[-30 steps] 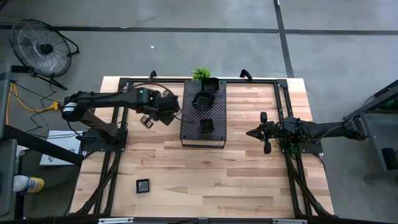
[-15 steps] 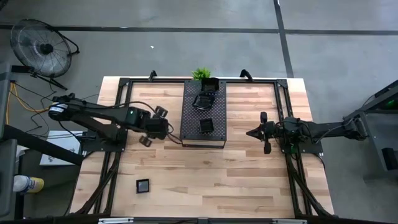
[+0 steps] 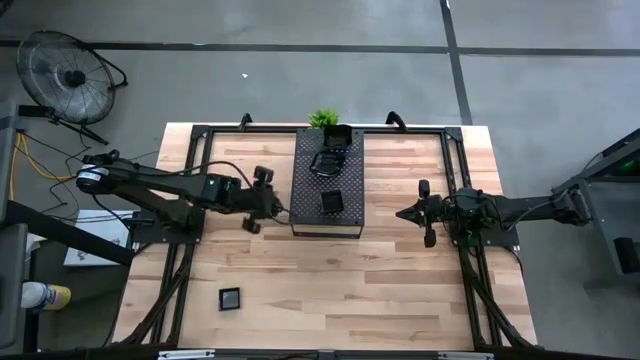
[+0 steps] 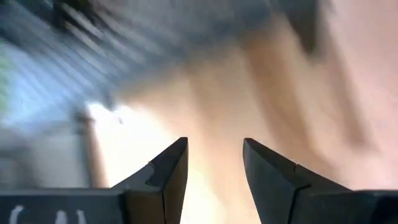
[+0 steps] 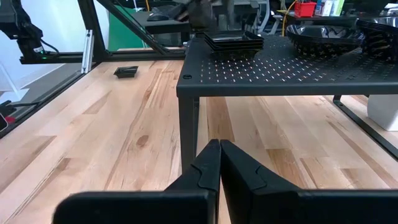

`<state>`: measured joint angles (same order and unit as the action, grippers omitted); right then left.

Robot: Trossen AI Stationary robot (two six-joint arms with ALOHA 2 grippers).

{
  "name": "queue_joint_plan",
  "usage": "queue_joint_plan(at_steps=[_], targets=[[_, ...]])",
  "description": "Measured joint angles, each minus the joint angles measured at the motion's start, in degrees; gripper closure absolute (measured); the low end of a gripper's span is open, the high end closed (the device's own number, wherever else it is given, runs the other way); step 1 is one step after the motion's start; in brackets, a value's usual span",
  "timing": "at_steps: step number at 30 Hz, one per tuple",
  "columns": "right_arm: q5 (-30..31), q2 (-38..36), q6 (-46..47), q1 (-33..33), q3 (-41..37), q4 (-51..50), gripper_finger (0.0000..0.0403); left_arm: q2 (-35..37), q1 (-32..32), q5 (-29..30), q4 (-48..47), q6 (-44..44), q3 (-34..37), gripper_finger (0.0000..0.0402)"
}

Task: Pick & Place Mini shaped plates
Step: Stack the square plate on top of the square plate on the shelf

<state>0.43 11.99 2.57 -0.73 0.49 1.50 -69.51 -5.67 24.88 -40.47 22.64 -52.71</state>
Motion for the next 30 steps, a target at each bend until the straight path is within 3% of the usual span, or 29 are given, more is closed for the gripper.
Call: queue_joint_plan(at_steps=[4, 11, 20, 25, 30], targets=[[0.01, -0.01, -0.01, -0.02, 0.00, 0.00, 0.0398, -0.07, -1.44, -8.48, -12.73, -12.44, 0.16, 0.0252], [0.01, 0.00, -0.01, -0.01, 0.00, 0.01, 0.0398, -0.07, -16.10, -13.71, -13.32, -28.00, 4.50, 0.0252], [0.01, 0.00, -0.01, -0.02, 0.00, 0.00, 0.0398, -0.09, -36.56, -7.80, -10.18, -53.09, 5.27, 0.0252], [0.02, 0.00, -0.02, -0.01, 0.00, 0.00, 0.0398, -0.62, -45.52, -2.87, -3.88, -60.58, 5.27, 0.0252], [0.00, 0.00, 0.00, -0.02, 0.00, 0.00, 0.0398, -3.94, -50.99, -2.16, -0.64, -67.67, 5.27, 0.0252]])
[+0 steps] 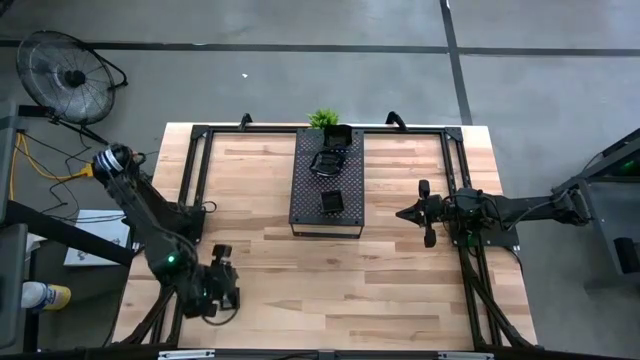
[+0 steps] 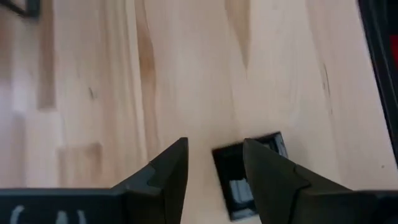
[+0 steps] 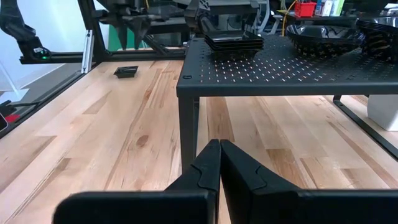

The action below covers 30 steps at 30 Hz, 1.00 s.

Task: Pick & Place Mini shaped plates
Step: Stack the square plate on top of the square plate on the shelf

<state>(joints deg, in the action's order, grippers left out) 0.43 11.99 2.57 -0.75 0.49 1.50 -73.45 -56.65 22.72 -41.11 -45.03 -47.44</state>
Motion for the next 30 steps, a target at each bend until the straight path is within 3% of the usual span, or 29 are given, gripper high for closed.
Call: queue_joint_plan(at_steps=[12, 30], targets=[[0.00, -0.01, 0.00, 0.00, 0.00, 0.00, 0.0398, -8.29, -2.98, -8.31, -2.29, -17.70, 0.00, 0.0252], [0.00, -0.02, 0.00, 0.02, 0.00, 0.00, 0.0398, -10.14, -2.98, -8.24, -2.63, -19.52, 0.00, 0.0252]])
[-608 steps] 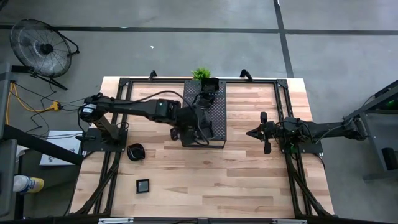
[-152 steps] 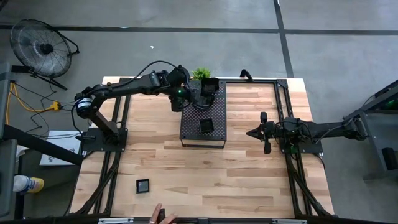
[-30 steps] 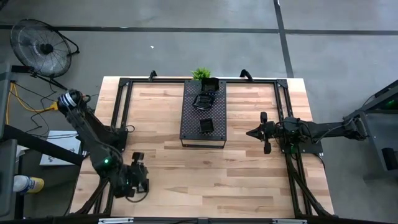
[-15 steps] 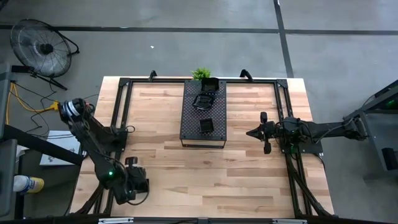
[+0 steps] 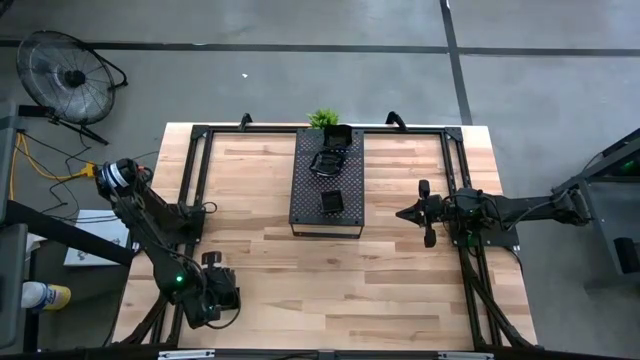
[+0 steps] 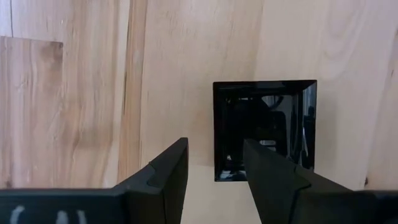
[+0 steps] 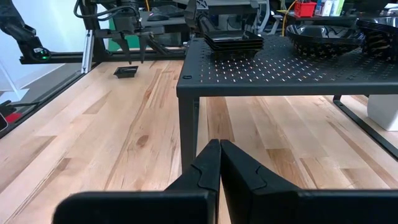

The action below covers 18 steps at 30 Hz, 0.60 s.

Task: Pick & Place Mini shaped plates
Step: Stack the square plate on top of the square plate on the shelf

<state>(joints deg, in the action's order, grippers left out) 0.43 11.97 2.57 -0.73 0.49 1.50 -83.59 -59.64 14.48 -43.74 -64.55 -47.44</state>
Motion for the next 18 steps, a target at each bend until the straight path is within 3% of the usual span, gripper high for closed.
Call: queue_joint_plan(at_steps=[18], targets=[[0.00, 0.00, -0.02, -0.02, 0.00, 0.00, 0.0398, 0.00, -0.04, -5.06, 1.59, -6.20, -0.02, 0.0252]])
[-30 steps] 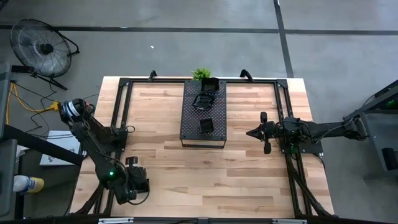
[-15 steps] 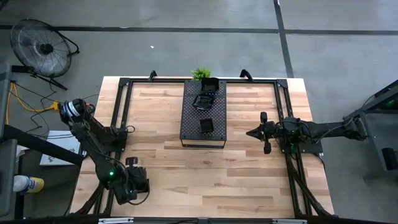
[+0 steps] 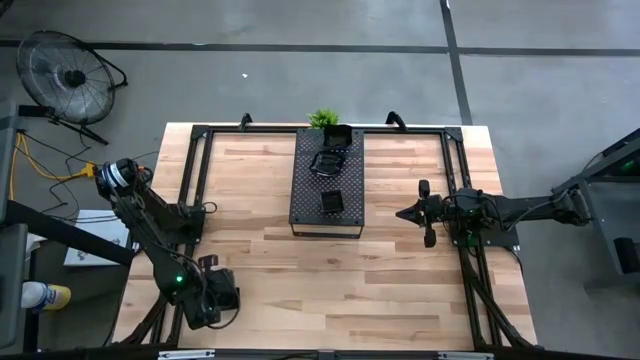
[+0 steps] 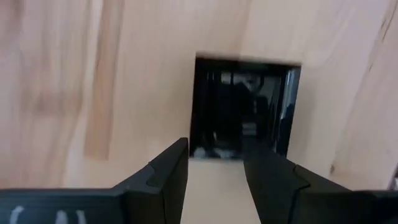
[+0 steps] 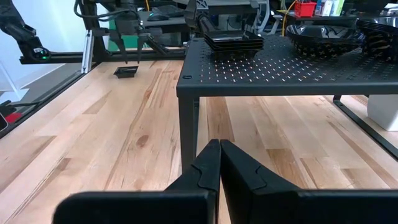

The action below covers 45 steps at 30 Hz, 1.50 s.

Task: Pick & Place Mini shaped plates
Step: Stack the square plate on top of the square plate on the shelf

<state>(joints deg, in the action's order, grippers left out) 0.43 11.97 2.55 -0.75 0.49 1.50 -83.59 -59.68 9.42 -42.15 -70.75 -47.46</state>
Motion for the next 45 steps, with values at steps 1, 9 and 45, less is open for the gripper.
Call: queue_joint_plan(at_steps=[1, 9, 45], targets=[[0.01, 0.00, 0.02, 0.02, 0.00, 0.00, 0.0398, 0.00, 0.00, -1.54, -0.22, -1.41, 0.00, 0.0252], [0.00, 0.01, 0.01, 0.01, 0.00, 0.00, 0.0398, 0.00, 0.00, -2.60, -2.70, -17.66, 0.00, 0.0252], [0.00, 0.00, 0.01, 0.01, 0.00, 0.00, 0.0398, 0.00, -1.44, 0.70, -8.91, -1.79, -0.02, 0.0252]])
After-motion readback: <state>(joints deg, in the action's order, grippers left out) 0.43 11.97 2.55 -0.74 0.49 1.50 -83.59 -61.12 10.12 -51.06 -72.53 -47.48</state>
